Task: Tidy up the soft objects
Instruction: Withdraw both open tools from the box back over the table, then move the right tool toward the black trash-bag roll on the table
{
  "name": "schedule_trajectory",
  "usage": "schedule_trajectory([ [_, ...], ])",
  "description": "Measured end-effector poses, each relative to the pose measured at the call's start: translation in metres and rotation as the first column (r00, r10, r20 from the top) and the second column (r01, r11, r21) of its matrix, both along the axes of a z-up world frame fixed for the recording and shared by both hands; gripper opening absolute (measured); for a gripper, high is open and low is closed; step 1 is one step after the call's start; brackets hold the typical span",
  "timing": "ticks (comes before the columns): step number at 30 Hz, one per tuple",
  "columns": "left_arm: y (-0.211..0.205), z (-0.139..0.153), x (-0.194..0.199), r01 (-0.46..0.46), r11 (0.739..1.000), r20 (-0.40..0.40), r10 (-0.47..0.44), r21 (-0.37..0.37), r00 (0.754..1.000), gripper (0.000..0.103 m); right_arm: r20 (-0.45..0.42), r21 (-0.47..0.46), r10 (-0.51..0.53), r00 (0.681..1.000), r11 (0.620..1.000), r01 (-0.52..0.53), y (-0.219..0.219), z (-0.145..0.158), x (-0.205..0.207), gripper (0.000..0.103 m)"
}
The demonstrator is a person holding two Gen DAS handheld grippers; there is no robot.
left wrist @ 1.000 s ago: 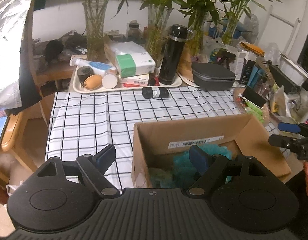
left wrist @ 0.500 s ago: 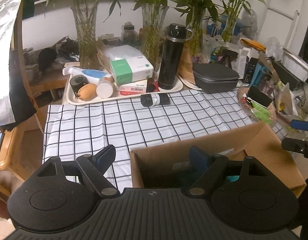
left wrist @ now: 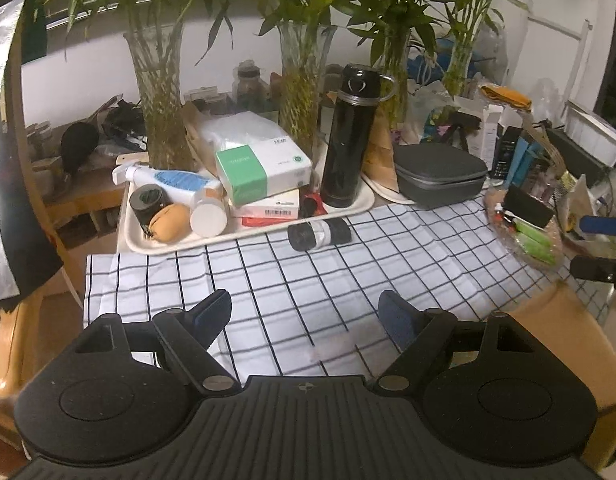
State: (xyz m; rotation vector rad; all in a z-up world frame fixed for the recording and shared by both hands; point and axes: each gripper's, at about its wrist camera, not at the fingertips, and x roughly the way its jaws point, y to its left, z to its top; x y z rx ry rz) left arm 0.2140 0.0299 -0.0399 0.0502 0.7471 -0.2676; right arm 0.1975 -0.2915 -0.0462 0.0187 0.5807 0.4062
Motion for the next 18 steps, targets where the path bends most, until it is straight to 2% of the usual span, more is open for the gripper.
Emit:
schedule_trajectory([
  [11, 0.017, -0.019, 0.043, 0.042, 0.999, -0.032, -0.043, -0.026, 0.999, 0.081, -0.021, -0.058, 0.005, 1.0, 0.998, -0.007, -0.003, -0.018, 0.048, 0.103],
  [18, 0.015, -0.045, 0.058, 0.138, 0.989, -0.086, -0.134, 0.046, 0.987, 0.08, -0.047, -0.035, -0.021, 0.999, 0.999, 0.019, -0.007, -0.029, 0.078, 0.103],
])
